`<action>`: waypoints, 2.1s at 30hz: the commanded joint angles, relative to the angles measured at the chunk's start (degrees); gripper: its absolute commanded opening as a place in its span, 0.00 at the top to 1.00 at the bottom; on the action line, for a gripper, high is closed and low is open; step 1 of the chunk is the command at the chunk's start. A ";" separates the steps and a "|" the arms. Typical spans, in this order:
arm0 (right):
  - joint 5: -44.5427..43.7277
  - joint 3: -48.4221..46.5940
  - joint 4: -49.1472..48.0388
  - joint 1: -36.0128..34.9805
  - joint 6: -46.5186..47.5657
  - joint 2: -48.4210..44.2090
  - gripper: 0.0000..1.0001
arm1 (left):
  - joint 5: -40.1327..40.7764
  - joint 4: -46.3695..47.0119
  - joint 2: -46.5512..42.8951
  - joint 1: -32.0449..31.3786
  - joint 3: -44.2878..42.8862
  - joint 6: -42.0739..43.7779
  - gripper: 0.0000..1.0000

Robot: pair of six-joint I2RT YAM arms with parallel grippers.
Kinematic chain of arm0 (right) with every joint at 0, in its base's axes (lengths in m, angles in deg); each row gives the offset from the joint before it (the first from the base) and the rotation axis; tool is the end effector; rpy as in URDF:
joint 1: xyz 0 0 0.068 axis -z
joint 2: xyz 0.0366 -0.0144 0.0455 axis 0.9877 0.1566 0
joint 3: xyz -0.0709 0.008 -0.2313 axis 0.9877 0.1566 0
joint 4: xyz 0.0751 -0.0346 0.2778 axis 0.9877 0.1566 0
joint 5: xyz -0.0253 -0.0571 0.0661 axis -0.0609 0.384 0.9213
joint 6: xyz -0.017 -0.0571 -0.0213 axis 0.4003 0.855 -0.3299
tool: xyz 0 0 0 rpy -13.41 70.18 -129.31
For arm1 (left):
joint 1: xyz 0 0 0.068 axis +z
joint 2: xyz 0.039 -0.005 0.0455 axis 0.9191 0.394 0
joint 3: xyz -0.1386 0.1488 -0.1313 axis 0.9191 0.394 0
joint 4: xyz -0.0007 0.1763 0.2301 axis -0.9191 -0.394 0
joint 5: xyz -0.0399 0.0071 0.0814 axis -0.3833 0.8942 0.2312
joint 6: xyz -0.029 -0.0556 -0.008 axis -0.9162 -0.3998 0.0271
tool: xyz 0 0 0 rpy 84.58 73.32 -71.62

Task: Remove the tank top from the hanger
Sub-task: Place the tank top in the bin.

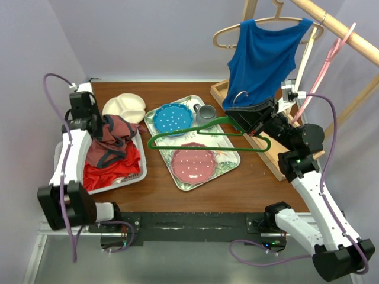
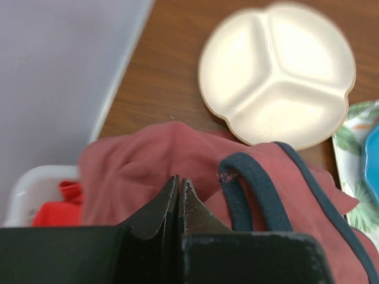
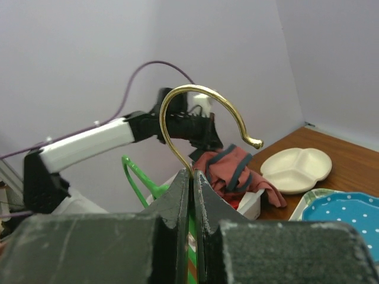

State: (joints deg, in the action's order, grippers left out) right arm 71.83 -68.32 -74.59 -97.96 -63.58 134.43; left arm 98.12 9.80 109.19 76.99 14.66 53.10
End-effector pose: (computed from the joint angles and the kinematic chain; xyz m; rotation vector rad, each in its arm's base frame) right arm 0.2164 0.0985 0.4174 -0.3959 1.2014 1.3193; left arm 0.3304 0.0678 0.2700 -0.4224 2.1813 0.2199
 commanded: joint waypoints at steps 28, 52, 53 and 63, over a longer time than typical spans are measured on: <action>-6.22 -4.92 10.34 -0.43 3.15 -4.56 1.00 | 6.56 -1.52 -33.79 -1.32 2.59 -9.42 1.00; -7.01 -3.95 12.89 -0.43 7.02 -2.45 1.00 | 2.93 19.53 -16.64 -1.05 40.16 -40.98 0.91; -7.01 -4.13 12.89 -0.43 7.02 -2.63 1.00 | 3.64 16.64 -17.95 -1.06 36.75 -40.72 0.70; -7.80 -5.35 15.78 -0.43 8.33 -3.33 1.00 | 14.17 -7.02 -19.98 -1.05 7.82 -35.10 0.24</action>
State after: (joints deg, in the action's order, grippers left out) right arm 65.14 -70.70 -59.15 -98.23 -56.55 132.02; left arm 103.71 13.43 90.83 75.77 31.27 16.16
